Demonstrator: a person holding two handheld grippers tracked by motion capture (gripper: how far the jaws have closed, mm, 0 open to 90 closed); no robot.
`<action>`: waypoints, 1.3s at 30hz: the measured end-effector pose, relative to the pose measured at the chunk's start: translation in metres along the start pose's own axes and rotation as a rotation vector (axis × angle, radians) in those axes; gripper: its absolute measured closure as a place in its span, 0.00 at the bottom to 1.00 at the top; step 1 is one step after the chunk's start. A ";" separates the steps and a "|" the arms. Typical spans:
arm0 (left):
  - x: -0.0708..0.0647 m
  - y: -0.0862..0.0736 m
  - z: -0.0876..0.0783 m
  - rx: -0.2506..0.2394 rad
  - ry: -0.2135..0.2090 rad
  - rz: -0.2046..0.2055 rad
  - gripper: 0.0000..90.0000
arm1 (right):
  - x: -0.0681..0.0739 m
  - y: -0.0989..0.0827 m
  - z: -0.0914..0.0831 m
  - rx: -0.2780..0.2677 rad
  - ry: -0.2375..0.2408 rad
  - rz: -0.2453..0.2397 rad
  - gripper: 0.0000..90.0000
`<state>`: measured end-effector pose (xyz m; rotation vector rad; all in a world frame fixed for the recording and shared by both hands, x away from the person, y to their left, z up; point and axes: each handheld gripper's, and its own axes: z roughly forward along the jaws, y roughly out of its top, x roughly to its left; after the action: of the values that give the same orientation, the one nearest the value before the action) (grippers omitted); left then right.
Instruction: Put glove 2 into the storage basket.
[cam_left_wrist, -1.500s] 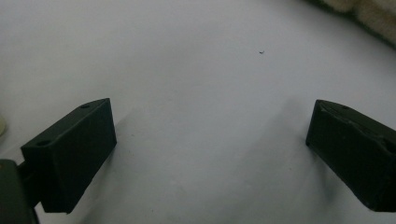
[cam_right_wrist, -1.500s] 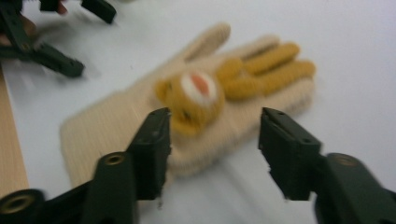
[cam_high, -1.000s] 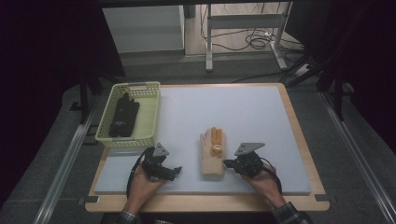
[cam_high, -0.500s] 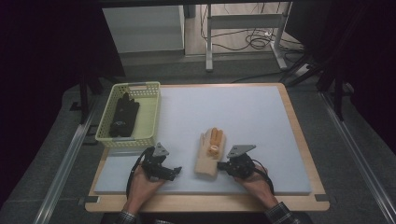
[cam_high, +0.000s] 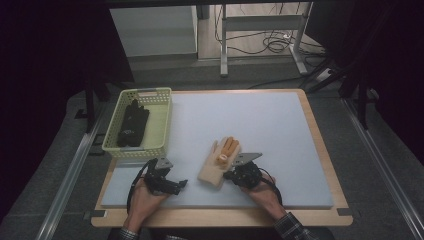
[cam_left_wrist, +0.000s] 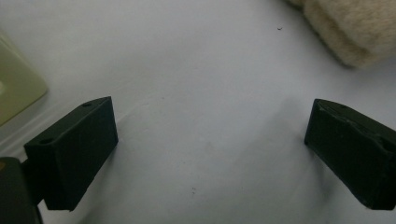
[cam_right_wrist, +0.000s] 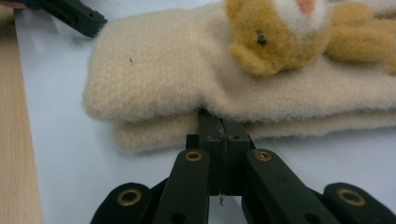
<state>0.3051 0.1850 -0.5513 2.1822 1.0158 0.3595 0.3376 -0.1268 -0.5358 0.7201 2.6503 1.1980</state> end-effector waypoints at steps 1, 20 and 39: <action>0.000 0.000 0.000 0.000 0.000 0.000 0.03 | 0.000 0.001 0.001 -0.001 -0.001 -0.003 0.98; 0.000 0.000 0.000 -0.002 0.001 -0.002 0.03 | -0.003 0.029 0.035 -0.008 -0.045 0.007 0.98; 0.000 0.000 0.001 0.000 -0.003 -0.007 0.03 | -0.024 0.009 -0.019 -0.011 -0.153 0.022 0.62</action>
<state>0.3055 0.1846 -0.5519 2.1779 1.0220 0.3531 0.3554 -0.1457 -0.5183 0.8067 2.5156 1.1138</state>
